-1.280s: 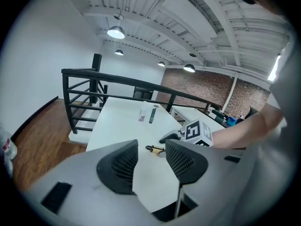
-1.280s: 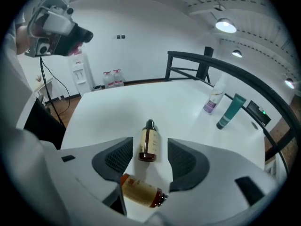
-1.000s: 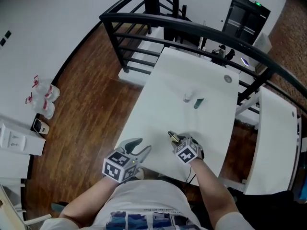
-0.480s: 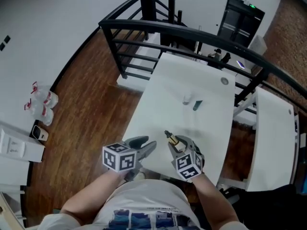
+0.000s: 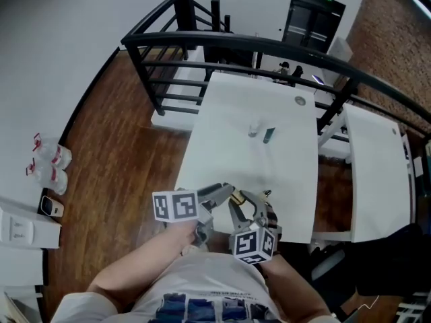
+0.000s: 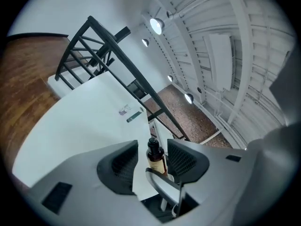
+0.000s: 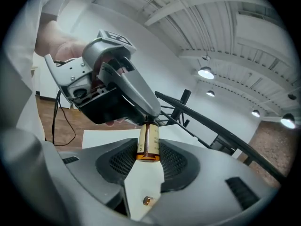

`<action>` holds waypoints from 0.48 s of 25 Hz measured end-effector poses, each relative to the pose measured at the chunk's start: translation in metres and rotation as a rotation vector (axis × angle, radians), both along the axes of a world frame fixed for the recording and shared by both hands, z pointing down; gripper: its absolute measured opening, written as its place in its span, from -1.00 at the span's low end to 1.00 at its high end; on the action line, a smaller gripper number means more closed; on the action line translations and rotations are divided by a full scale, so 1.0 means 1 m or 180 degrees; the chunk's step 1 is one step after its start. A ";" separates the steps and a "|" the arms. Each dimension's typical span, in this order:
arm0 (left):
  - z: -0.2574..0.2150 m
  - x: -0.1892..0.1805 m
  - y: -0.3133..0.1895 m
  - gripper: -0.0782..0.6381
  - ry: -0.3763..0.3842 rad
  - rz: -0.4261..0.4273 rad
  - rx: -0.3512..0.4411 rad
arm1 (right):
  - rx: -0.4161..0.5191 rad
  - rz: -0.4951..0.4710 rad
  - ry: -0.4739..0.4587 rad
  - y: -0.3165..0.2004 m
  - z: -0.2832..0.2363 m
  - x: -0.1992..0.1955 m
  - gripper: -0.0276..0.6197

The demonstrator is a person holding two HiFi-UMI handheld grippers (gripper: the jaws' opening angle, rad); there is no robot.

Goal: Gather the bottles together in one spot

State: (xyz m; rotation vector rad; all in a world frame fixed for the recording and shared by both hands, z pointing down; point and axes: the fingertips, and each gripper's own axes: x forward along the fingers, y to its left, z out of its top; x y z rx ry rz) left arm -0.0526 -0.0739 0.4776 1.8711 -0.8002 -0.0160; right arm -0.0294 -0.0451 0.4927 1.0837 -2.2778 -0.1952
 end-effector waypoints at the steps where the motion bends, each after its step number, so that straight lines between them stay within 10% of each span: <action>1: 0.003 0.000 0.002 -0.30 0.0030 -0.0007 -0.0056 | 0.0036 0.0041 0.0048 0.004 -0.001 -0.003 -0.43; 12: -0.002 0.002 0.034 -0.47 0.0166 0.0359 0.0085 | 0.0180 0.0456 0.0211 0.045 -0.006 -0.011 -0.42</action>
